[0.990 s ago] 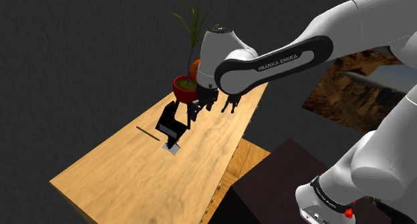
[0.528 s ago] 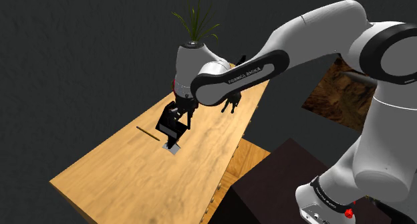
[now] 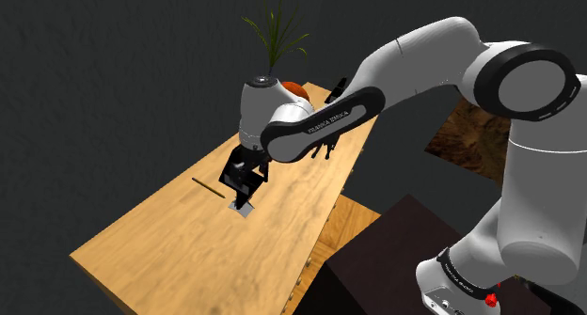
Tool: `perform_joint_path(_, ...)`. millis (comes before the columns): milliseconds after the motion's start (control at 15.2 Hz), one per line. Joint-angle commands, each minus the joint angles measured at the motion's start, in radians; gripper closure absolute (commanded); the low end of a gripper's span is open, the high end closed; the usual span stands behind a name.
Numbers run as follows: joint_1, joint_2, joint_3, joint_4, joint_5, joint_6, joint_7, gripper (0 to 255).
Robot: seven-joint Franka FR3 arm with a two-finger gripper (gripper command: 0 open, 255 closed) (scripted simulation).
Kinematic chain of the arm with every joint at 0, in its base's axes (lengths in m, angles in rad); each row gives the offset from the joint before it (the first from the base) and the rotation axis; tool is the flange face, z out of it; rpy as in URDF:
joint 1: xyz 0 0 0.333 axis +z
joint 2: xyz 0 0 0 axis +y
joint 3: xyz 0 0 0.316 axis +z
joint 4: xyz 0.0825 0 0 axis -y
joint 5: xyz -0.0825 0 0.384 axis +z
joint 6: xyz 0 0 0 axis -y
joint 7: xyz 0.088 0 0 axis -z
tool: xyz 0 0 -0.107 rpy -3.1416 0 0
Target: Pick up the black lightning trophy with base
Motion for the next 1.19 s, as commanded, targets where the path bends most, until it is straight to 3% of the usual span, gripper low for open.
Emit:
perform_joint_path(0, 0.005, 0.017, -0.005, 0.004, -0.008, 0.013, 0.005, 0)
perform_joint_path(66, 0.005, 0.017, -0.005, 0.004, -0.008, 0.013, 0.005, 0)
perform_joint_path(132, 0.004, 0.017, -0.005, 0.004, -0.007, 0.013, 0.005, 255)
perform_joint_path(726, 0.005, 0.017, -0.005, 0.004, -0.008, 0.013, 0.005, 255)
perform_joint_path(1122, -0.007, -0.035, 0.012, 0.012, 0.018, -0.044, -0.012, 255)
